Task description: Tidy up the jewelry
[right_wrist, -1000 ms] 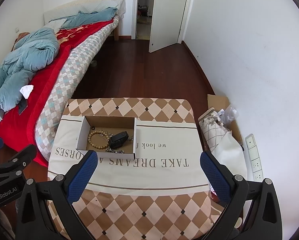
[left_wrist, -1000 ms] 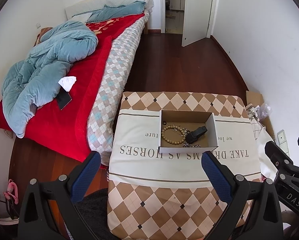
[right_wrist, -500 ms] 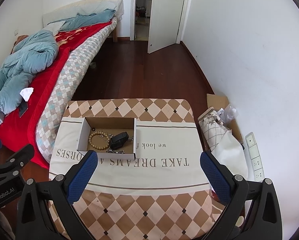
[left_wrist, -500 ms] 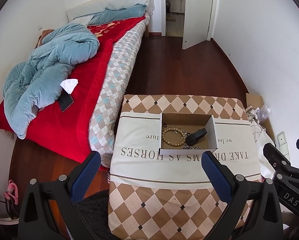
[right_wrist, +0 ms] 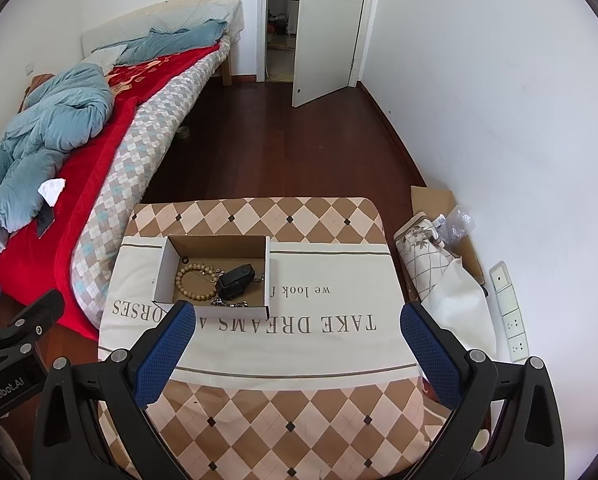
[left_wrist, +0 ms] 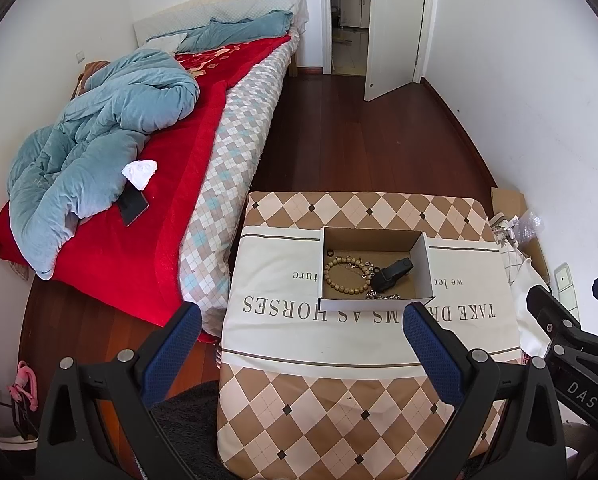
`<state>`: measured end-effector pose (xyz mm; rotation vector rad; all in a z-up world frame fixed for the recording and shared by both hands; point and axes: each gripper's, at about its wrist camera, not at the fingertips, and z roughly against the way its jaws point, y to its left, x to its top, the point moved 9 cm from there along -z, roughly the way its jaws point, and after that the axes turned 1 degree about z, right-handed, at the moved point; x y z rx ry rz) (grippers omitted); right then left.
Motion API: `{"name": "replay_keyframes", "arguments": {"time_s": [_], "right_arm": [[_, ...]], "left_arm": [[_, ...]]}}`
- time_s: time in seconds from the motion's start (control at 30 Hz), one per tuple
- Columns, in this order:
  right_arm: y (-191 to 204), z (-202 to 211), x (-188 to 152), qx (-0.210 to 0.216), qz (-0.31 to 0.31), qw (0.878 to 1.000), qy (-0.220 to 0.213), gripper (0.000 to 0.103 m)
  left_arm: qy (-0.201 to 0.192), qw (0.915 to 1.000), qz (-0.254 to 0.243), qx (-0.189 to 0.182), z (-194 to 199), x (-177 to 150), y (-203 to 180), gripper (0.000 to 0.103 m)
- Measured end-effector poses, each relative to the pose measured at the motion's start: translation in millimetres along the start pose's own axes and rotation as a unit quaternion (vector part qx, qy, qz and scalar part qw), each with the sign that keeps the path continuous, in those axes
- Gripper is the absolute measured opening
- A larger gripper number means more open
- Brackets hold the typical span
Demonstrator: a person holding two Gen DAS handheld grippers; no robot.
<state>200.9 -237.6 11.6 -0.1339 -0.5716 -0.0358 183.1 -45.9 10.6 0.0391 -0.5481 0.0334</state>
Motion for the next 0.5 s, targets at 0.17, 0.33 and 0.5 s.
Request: {"name": "replay_keyframes", "arguments": {"time_s": [0.17,0.33,0.5], "right_arm": [[-0.2,-0.1,-0.2,0.001,0.000,1.000,0.000,0.103],[0.5,0.8,-0.8,0.002,-0.001,1.000,0.001,0.103],[0.6,0.8,-0.5,0.002,-0.002,1.000,0.000,0.103]], "left_arm": [[0.000,1.0000,-0.001,0.000,0.2,-0.1,0.3,0.103],[0.000,1.0000,-0.001,-0.001,0.1,-0.3,0.0,0.103],[-0.006,1.0000,0.003,-0.006,4.4,0.3,2.1,0.103]]}}
